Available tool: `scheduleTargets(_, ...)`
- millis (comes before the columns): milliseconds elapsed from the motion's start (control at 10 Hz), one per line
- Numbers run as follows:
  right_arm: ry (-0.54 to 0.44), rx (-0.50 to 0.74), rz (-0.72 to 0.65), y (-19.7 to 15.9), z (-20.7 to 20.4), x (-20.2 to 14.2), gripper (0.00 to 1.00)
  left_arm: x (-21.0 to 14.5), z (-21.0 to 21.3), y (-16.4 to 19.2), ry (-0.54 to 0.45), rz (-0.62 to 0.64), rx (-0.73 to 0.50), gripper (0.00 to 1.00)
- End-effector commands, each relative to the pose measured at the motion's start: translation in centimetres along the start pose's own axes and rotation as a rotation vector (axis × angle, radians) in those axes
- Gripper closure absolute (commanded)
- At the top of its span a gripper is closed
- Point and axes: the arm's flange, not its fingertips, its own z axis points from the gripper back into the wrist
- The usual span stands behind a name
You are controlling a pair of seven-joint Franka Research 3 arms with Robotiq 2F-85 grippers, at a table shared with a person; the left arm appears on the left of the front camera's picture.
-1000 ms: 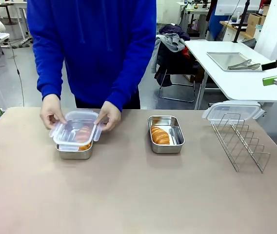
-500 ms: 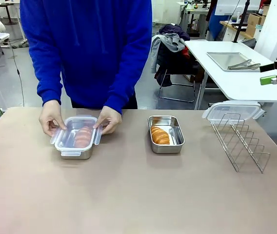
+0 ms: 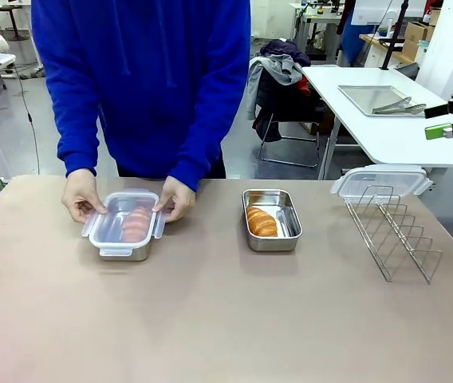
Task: Place the bread in airtight containers.
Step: Pick up one Airtight Container lid and hand it to the human.
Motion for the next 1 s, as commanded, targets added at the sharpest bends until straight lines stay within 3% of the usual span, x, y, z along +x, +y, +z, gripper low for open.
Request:
scheduleTargets(0, 0.004, 0.008, -0.002, 0.1, 0.1, 0.2, 0.18, 0.1, 0.1, -0.1, -0.005, -0.020, -0.007, 0.00)
scheduleTargets(100, 0.000, 0.000, 0.000, 0.0, 0.0, 0.0, 0.18, 0.1, 0.1, -0.1, -0.005, -0.020, -0.007, 0.00)
scheduleTargets(400, 0.364, 0.009, 0.164, -4.1, -4.9, 3.6, 0.18, 0.1, 0.1, -0.1, -0.005, -0.020, -0.007, 0.00)
scheduleTargets(700, 0.711, 0.031, 0.305, -5.6, -9.4, 4.9, 0.18, 0.1, 0.1, -0.1, -0.005, -0.020, -0.007, 0.00)
scheduleTargets(900, 0.849, 0.064, 0.358, -6.5, -11.8, 4.2, 0.18, 0.1, 0.1, -0.1, -0.005, -0.020, -0.007, 0.00)
